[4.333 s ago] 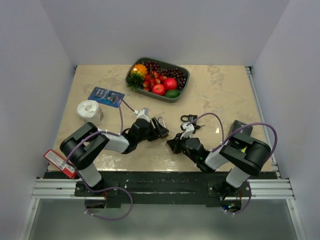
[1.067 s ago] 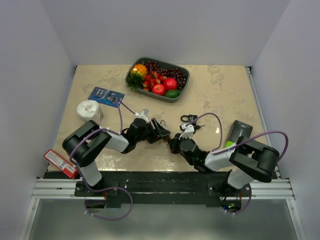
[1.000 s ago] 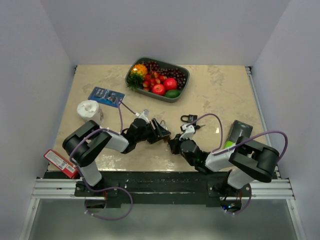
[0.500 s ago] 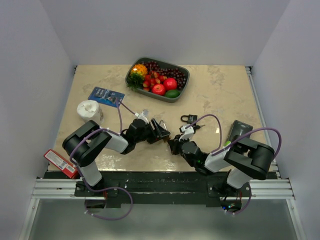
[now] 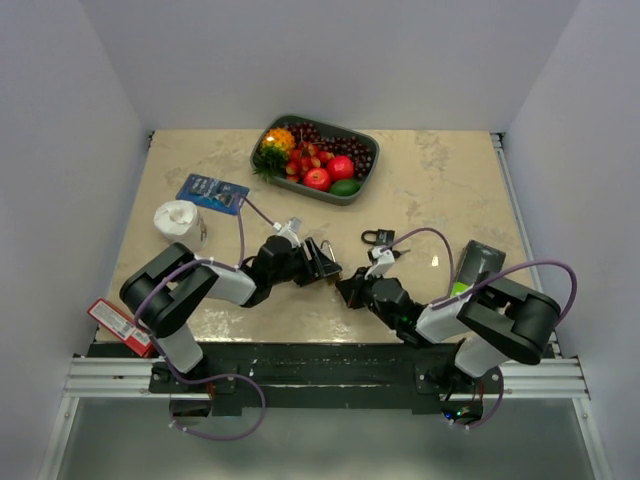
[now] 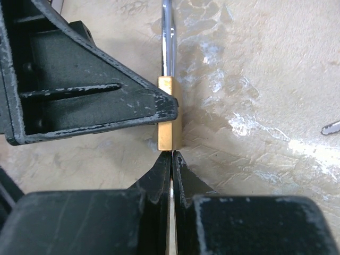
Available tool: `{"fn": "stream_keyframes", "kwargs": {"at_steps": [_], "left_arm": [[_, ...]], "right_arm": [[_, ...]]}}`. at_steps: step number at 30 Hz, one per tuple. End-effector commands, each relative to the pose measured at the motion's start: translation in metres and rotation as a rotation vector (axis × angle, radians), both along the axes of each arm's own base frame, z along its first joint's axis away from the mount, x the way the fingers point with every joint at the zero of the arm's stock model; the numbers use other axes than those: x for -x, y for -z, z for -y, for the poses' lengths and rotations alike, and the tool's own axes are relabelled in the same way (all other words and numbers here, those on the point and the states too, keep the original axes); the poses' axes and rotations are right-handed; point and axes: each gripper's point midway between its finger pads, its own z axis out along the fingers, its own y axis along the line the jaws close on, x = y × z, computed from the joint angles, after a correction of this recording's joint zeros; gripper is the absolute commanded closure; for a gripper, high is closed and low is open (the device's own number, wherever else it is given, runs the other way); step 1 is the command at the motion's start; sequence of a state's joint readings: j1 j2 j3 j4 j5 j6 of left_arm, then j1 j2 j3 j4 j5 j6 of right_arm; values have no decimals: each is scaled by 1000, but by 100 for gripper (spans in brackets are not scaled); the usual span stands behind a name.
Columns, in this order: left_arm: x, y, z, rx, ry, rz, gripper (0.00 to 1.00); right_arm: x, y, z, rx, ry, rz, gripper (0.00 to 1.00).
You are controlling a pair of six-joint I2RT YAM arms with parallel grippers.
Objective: Unlock with the key
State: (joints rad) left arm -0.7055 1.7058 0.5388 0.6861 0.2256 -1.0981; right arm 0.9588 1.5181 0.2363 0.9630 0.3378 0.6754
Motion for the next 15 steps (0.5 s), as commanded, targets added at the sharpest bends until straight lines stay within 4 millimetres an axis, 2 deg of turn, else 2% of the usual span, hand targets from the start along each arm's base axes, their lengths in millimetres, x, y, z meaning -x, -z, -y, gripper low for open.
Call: {"fn": "stream_keyframes", "kwargs": {"at_steps": [1,3,4,6,15], "left_arm": [[20,0,1,-42,117,37,100],[20,-3,1,-38,123,50,100],[19,-5,2,-39,127,63,100],[19,-9,3,-30,137,79,100],[25,-10,4,-25,182,112,100]], "right_arm": [[-26,-35,12,-203,100,42,100],[-25,-27,19,-216,92,21,100],[-25,-31,19,-240,88,28,100],[-25,-27,21,-242,84,14,100],[-24,-35,15,-312,22,22,100]]}}
